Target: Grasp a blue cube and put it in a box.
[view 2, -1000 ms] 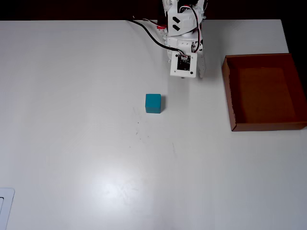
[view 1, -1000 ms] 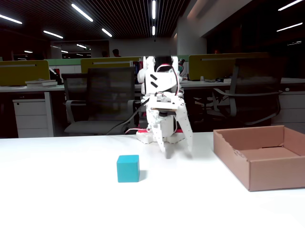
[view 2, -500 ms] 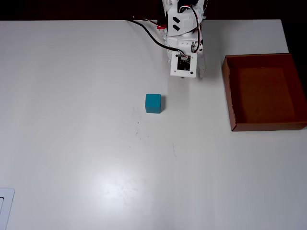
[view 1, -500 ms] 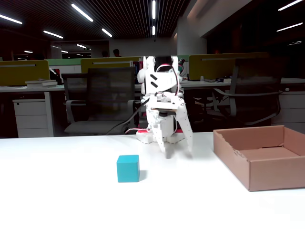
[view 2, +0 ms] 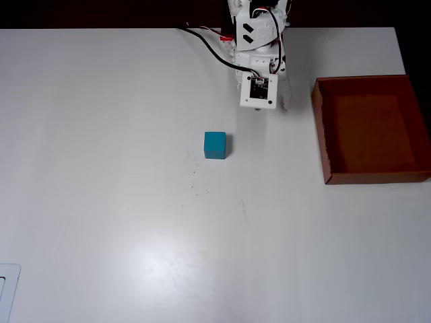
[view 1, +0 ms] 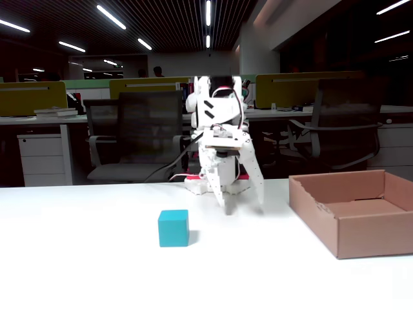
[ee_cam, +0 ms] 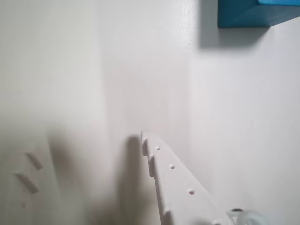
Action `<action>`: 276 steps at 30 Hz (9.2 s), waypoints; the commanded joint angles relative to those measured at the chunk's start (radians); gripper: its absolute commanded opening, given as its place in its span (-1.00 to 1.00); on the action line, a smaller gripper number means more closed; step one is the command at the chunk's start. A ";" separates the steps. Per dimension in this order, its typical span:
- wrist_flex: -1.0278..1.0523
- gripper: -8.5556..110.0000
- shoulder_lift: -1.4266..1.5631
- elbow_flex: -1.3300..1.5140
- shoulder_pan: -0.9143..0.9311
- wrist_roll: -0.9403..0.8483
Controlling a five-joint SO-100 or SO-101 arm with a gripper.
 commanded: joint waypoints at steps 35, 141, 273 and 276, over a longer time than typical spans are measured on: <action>0.094 -0.30 -1.269 -1.186 0.517 -0.635; 0.276 -0.60 -1.319 -1.606 0.101 0.101; 0.138 -0.44 -0.005 -0.371 -0.147 0.155; 0.114 -0.44 -0.005 -0.313 -0.129 0.156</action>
